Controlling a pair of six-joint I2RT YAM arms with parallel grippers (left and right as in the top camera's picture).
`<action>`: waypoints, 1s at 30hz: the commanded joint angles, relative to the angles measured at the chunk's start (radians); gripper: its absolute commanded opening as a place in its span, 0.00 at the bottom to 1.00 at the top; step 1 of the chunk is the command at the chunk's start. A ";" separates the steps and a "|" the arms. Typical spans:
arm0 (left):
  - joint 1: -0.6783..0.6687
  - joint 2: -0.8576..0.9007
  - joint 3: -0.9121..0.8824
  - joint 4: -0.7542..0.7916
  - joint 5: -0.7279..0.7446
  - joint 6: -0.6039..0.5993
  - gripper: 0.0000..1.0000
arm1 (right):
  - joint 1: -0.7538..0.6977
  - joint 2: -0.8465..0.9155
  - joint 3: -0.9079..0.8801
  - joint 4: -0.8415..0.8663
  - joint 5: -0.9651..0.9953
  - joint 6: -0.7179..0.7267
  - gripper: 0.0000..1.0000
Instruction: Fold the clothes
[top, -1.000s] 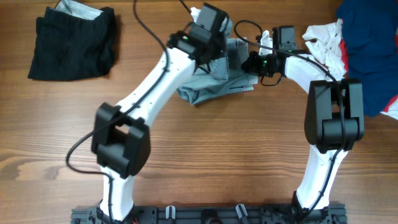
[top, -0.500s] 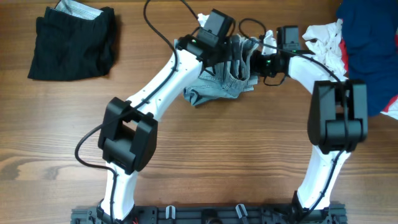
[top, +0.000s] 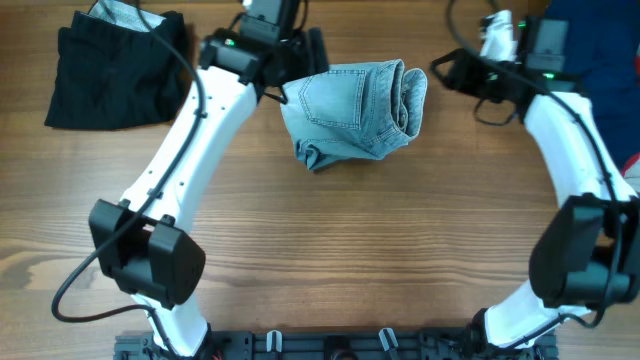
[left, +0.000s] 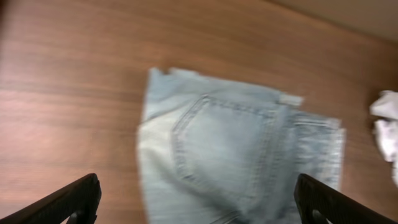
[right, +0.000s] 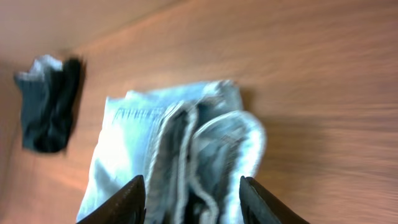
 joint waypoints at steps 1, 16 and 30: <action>0.065 0.005 0.005 -0.069 -0.016 0.024 1.00 | 0.081 0.072 -0.003 -0.002 0.005 -0.034 0.52; 0.141 0.005 0.005 -0.118 -0.016 0.027 1.00 | 0.156 0.206 0.031 0.163 0.078 0.001 0.04; 0.139 0.006 0.000 -0.121 -0.014 0.027 1.00 | 0.164 0.368 0.084 0.162 0.232 -0.046 0.06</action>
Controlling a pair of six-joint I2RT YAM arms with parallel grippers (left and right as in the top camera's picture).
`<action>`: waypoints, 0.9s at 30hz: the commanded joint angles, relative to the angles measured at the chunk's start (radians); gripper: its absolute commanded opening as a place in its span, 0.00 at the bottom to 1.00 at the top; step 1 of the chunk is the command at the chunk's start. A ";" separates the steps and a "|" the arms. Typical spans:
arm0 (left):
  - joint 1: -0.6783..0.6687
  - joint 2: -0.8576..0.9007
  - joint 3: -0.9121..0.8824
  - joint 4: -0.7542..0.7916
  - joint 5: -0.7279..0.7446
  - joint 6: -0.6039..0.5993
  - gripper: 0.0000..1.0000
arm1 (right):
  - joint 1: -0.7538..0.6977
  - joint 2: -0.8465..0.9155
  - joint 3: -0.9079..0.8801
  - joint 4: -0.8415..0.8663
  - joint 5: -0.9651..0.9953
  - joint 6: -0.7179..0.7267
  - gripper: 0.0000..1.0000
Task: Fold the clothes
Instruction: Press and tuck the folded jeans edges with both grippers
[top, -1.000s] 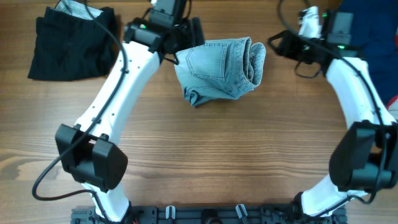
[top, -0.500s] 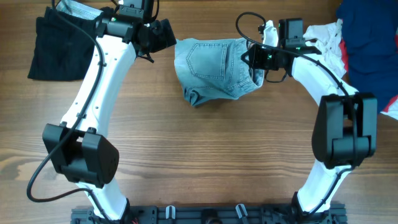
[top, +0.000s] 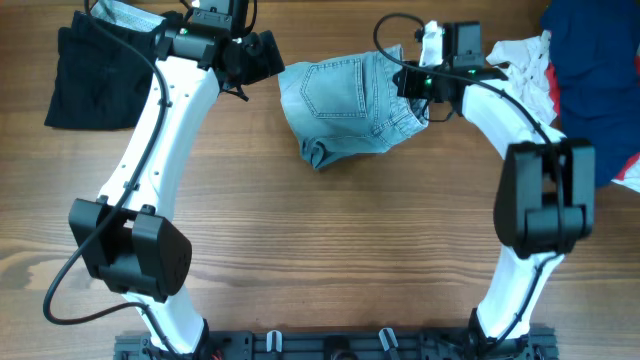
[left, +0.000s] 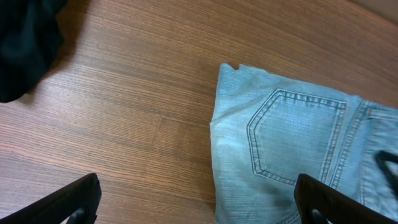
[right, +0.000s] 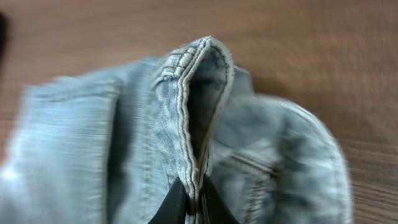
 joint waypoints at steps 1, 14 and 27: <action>-0.002 0.004 -0.003 -0.002 -0.004 0.016 1.00 | 0.001 0.073 0.012 -0.018 0.033 -0.024 0.16; -0.121 0.063 -0.020 -0.007 0.234 0.346 0.33 | -0.018 -0.175 0.035 -0.218 0.064 -0.030 0.63; -0.214 0.345 -0.021 -0.021 0.164 0.438 0.04 | -0.075 -0.187 0.034 -0.241 0.127 0.001 0.04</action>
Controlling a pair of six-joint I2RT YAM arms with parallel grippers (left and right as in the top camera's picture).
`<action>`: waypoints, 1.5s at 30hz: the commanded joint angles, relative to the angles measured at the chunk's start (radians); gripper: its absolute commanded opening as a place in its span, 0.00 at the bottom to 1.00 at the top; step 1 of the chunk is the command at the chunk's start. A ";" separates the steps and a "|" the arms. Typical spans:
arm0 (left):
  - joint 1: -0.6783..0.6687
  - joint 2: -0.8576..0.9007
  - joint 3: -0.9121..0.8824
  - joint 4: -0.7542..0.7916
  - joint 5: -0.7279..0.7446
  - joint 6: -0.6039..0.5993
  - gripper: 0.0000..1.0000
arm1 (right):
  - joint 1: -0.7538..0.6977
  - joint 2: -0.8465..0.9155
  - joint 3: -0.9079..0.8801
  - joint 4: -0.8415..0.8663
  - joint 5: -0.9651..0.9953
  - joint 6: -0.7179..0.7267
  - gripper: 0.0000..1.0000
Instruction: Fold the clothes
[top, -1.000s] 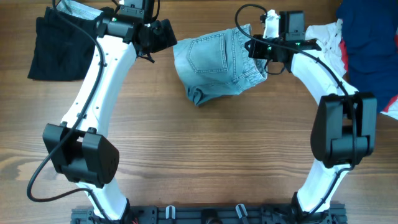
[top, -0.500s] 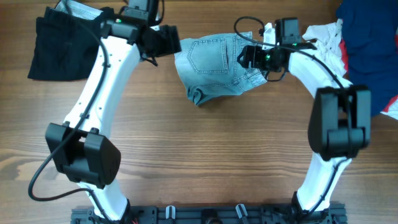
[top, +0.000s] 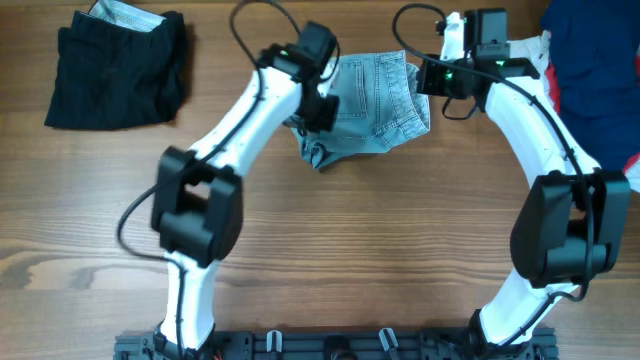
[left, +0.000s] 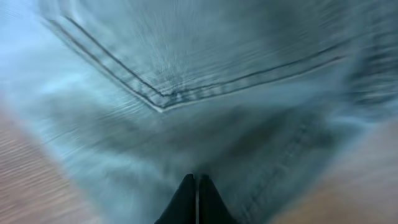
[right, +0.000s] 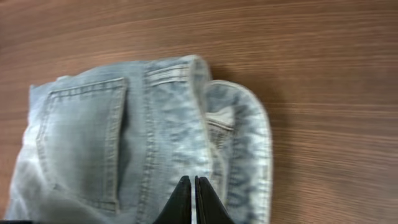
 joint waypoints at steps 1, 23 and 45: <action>0.006 0.074 -0.006 -0.024 -0.007 0.031 0.04 | -0.045 -0.002 0.008 -0.001 0.034 0.019 0.04; 0.257 0.217 -0.071 0.134 -0.392 -0.188 0.24 | -0.106 -0.002 0.007 -0.026 0.023 0.009 0.04; 0.277 -0.062 -0.018 0.500 -0.273 0.251 1.00 | -0.106 -0.002 0.007 -0.028 0.022 0.011 0.05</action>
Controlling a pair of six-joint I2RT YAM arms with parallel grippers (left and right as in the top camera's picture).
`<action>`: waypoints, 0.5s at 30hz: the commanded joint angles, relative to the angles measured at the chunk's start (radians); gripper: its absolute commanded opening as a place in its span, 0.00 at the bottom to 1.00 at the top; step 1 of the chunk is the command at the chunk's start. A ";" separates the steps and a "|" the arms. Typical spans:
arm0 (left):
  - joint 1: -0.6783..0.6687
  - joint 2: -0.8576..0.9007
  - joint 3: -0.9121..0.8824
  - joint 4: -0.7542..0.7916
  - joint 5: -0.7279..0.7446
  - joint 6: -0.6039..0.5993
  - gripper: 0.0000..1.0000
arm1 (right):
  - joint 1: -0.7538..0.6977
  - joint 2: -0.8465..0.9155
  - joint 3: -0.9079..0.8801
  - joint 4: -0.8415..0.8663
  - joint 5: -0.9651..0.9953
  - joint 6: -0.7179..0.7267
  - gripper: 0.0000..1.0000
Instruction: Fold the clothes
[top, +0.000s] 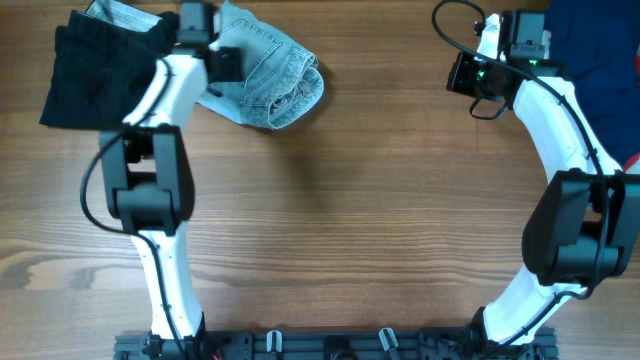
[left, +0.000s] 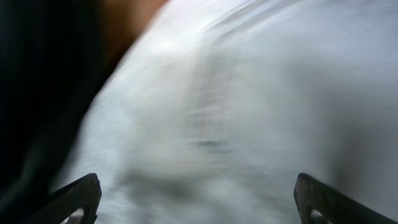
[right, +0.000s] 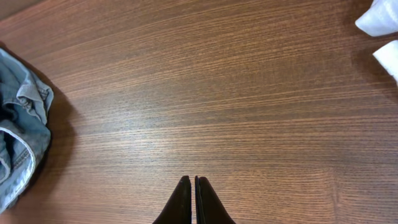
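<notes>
The folded light-blue denim shorts (top: 268, 78) lie at the table's far left, right beside a folded black garment (top: 95, 70). My left gripper (top: 226, 62) is over the shorts' left part. In the left wrist view the left gripper (left: 199, 208) stands open, with blurred pale denim (left: 236, 112) filling the frame between its wide-apart fingertips (left: 78, 198). My right gripper (top: 464, 76) is far to the right, over bare wood. In the right wrist view the right gripper (right: 193, 196) is shut on nothing, with the shorts (right: 18, 134) at the left edge.
A pile of dark blue cloth (top: 590, 60) with some white fabric (right: 380, 25) lies at the far right corner. The wooden table (top: 380, 220) runs toward the near edge, where a black rail (top: 330, 345) carries the arm bases.
The shorts lay at the back middle with my left gripper shut on them. Now they lie at the far left by the black garment and the left gripper is open. The right gripper stays shut, now clear of them.
Both grippers stood open on either side of the shorts at the back middle. Then the right was shut on their right fold. Then the left was shut on their lower left part. Now the shorts lie beside the black garment, released.
</notes>
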 joint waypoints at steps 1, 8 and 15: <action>-0.127 -0.166 0.014 -0.031 0.014 0.141 1.00 | 0.003 -0.002 0.007 -0.002 0.008 -0.011 0.04; -0.260 -0.151 0.013 -0.175 0.006 0.225 1.00 | 0.003 -0.002 0.007 0.003 0.008 -0.011 0.04; -0.315 -0.075 0.013 -0.232 0.002 0.222 1.00 | 0.003 -0.002 0.007 0.002 0.008 -0.011 0.04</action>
